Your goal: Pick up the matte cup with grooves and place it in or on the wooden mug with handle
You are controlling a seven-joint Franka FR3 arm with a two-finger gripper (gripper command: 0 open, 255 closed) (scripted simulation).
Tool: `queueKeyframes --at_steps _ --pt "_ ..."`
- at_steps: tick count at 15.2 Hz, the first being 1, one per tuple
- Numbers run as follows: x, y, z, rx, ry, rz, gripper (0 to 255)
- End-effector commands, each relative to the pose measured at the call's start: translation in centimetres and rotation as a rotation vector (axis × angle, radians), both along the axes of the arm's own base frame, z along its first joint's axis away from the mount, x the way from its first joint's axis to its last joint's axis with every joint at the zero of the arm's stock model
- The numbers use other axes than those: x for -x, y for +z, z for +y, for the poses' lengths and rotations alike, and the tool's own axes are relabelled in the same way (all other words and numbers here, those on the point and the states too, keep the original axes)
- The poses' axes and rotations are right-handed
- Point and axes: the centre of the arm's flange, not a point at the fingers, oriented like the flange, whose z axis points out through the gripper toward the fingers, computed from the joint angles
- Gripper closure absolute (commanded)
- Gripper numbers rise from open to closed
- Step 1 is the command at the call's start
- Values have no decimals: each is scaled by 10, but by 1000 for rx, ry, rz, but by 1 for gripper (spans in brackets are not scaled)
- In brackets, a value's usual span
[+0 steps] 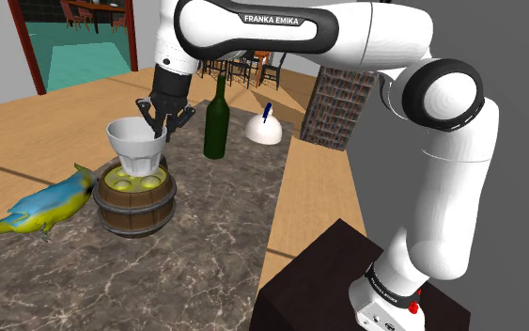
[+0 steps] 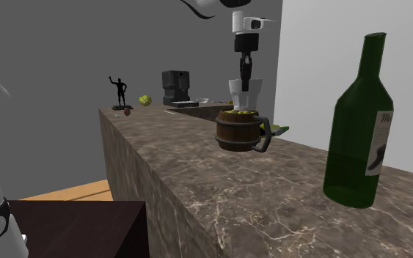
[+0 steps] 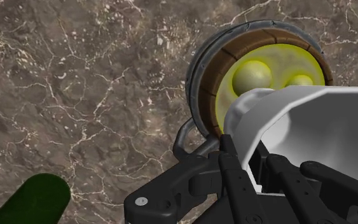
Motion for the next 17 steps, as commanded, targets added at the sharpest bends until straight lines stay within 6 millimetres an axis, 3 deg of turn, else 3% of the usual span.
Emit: queueKeyframes --at_steps 1,2,3,8,12,17 --pt "0 0 0 0 0 -1 255" --pt "0 0 0 0 0 -1 255" --pt "0 0 0 0 0 -1 0" --pt "0 0 0 0 0 -1 0" --pt "2 50 -9 0 0 -1 0" --pt "2 50 -9 0 0 -1 0"
